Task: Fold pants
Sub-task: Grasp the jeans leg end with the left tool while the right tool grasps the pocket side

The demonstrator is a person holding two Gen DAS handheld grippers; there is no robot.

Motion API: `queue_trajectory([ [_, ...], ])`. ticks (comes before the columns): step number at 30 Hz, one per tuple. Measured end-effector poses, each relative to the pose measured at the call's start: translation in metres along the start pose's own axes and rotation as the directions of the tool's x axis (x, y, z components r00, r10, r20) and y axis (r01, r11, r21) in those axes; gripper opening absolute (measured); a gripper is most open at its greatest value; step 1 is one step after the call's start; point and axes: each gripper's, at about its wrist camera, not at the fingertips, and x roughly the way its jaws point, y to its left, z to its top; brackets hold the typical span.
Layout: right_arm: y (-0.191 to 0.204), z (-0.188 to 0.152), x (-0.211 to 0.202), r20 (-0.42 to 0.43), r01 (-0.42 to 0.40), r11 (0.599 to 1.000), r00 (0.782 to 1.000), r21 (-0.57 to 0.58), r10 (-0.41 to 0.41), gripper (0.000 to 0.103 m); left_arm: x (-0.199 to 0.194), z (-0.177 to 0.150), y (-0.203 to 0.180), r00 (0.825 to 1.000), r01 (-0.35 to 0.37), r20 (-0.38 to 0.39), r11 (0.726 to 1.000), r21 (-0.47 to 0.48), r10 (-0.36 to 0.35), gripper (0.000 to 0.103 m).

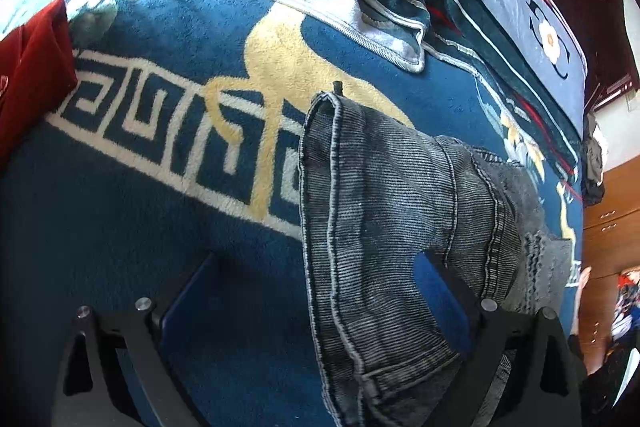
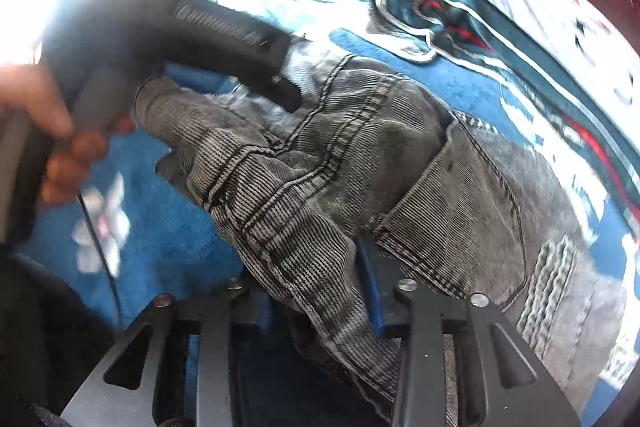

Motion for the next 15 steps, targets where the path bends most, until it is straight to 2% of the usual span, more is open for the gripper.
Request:
queue_trajectory([
  [5,-0.006,-0.002,-0.006,0.022,-0.039,0.998,0.999,0.039,0.038,0.030,-0.002,-0.003,-0.004,0.999,0.050,-0.013,0.998,-0.048,-0.051,0.089],
  [9,-0.005,-0.004,-0.009,0.031,-0.058,0.996,0.998,0.063,0.056,0.030,-0.001,-0.005,-0.008,0.995,0.096,-0.013,0.990,-0.100,-0.098,0.076],
  [14,-0.005,-0.003,-0.008,0.030,-0.066,0.996,0.997,0.062,0.064,0.030,-0.002,-0.010,-0.018,0.994,0.110,0.011,0.987,-0.117,-0.110,0.047],
  [15,-0.005,-0.004,-0.009,0.033,-0.068,0.996,0.997,0.064,0.066,0.030,-0.005,-0.011,-0.021,0.994,0.112,0.024,0.988,-0.109,-0.110,0.039],
])
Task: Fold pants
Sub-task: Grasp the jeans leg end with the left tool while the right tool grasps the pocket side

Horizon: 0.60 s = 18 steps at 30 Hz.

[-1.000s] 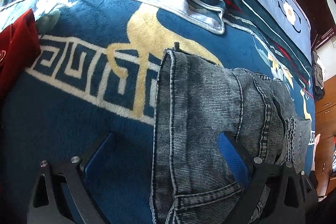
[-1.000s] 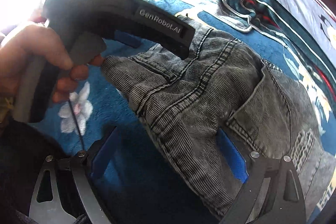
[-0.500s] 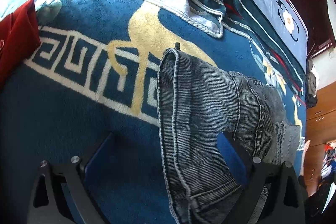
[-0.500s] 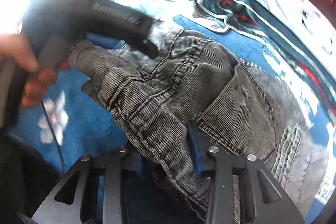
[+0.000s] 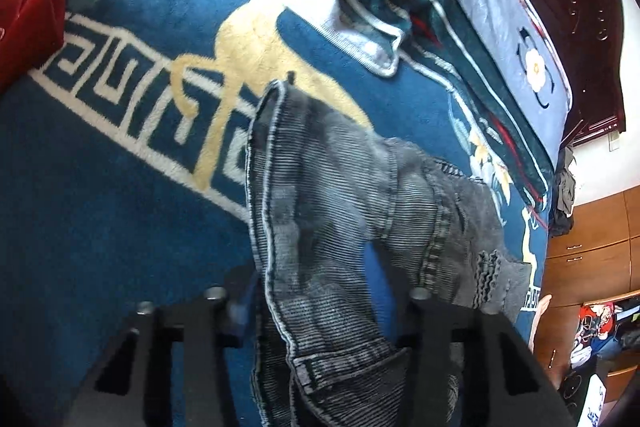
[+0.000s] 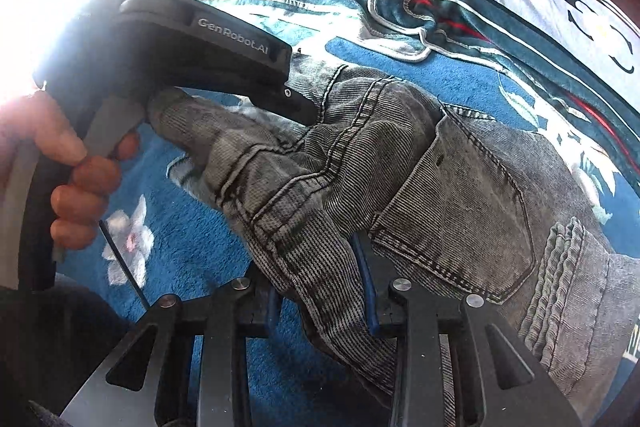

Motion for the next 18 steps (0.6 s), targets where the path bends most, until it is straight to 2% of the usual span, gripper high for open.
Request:
queue_trajectory([
  [3,0.000,-0.002,-0.003,0.002,-0.004,1.000,1.000,0.005,0.004,0.030,-0.006,-0.003,-0.011,0.998,-0.044,0.042,0.998,0.050,0.042,0.021],
  [9,0.000,-0.004,-0.009,0.012,-0.009,1.000,1.000,0.013,0.008,0.029,-0.020,-0.005,-0.028,0.992,-0.085,0.098,0.989,0.122,0.074,0.019],
  [18,-0.004,-0.007,-0.030,0.051,-0.021,0.999,0.998,0.040,0.019,0.024,-0.041,-0.008,-0.054,0.988,-0.080,0.141,0.982,0.173,0.055,0.018],
])
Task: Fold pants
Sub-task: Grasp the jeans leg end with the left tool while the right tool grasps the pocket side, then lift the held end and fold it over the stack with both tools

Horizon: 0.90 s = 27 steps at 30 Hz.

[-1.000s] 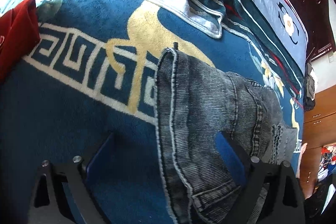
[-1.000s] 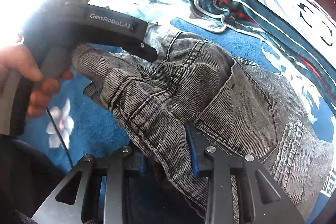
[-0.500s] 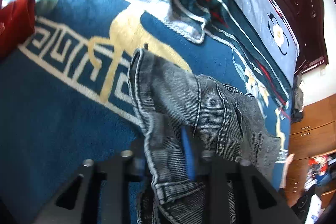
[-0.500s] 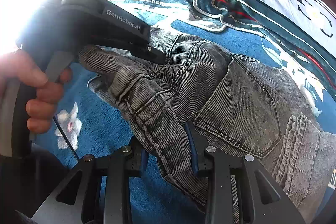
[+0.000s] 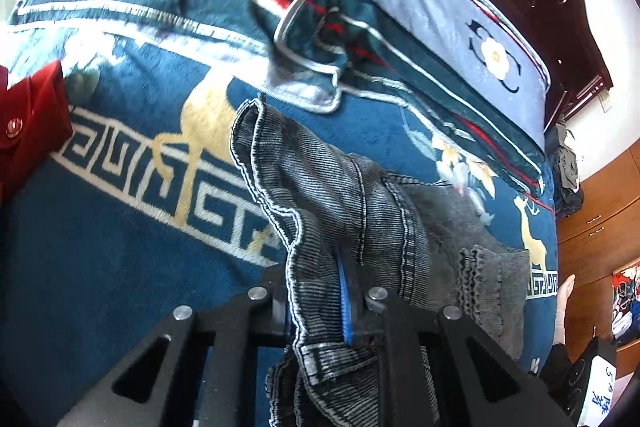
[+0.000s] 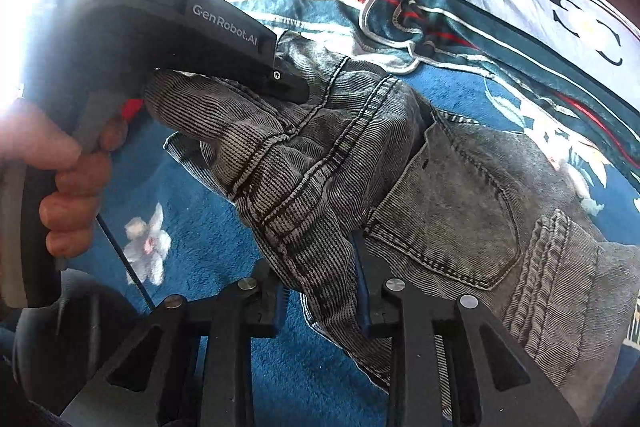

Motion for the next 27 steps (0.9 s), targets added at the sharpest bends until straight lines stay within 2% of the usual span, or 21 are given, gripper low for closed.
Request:
queue_trajectory([
  [16,-0.031,-0.011,-0.047,0.083,-0.031,0.991,0.996,0.129,0.021,0.022,-0.030,-0.001,-0.081,0.998,0.017,0.055,0.990,0.139,-0.025,0.017],
  [27,-0.078,-0.039,-0.084,0.132,-0.040,0.959,0.991,0.282,0.003,0.019,-0.021,-0.022,-0.150,0.999,0.041,0.023,0.969,0.245,-0.048,0.016],
])
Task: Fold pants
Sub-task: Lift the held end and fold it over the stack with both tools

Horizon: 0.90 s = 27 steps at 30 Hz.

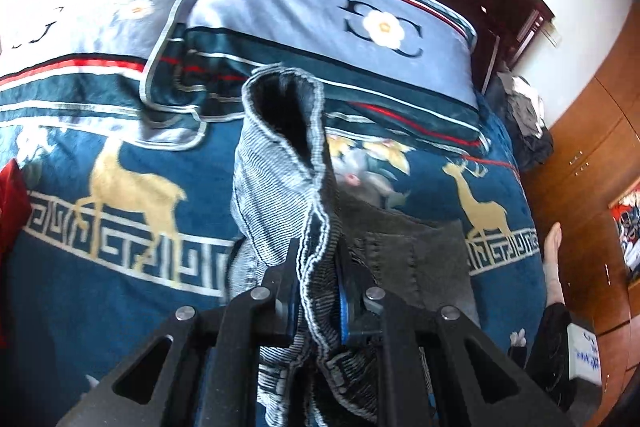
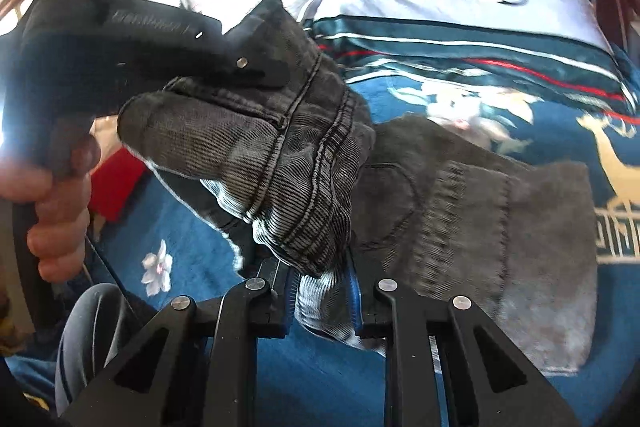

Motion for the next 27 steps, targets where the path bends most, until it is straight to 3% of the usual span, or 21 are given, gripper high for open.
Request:
queue_trajectory([
  [12,-0.054,-0.025,-0.024,0.016,-0.014,0.990,1.000,0.139,0.011,0.019,0.033,-0.007,-0.081,0.994,0.069,-0.085,0.994,0.085,-0.062,0.014],
  [19,-0.098,-0.043,-0.041,0.012,-0.018,0.968,1.000,0.252,0.015,0.020,0.073,-0.017,-0.144,0.982,0.119,-0.162,0.983,0.142,-0.096,0.015],
  [22,-0.121,-0.051,-0.047,-0.011,0.007,0.943,1.000,0.332,-0.004,0.043,0.104,-0.020,-0.159,0.962,0.149,-0.244,0.985,0.088,-0.124,0.025],
  [25,-0.140,-0.059,-0.061,-0.014,0.057,0.921,0.998,0.385,-0.056,0.053,0.111,-0.020,-0.160,0.940,0.225,-0.262,0.974,-0.007,-0.219,0.033],
  [27,-0.150,-0.062,-0.071,-0.012,0.081,0.910,0.996,0.407,-0.083,0.056,0.103,-0.016,-0.158,0.934,0.263,-0.237,0.964,-0.042,-0.265,0.038],
])
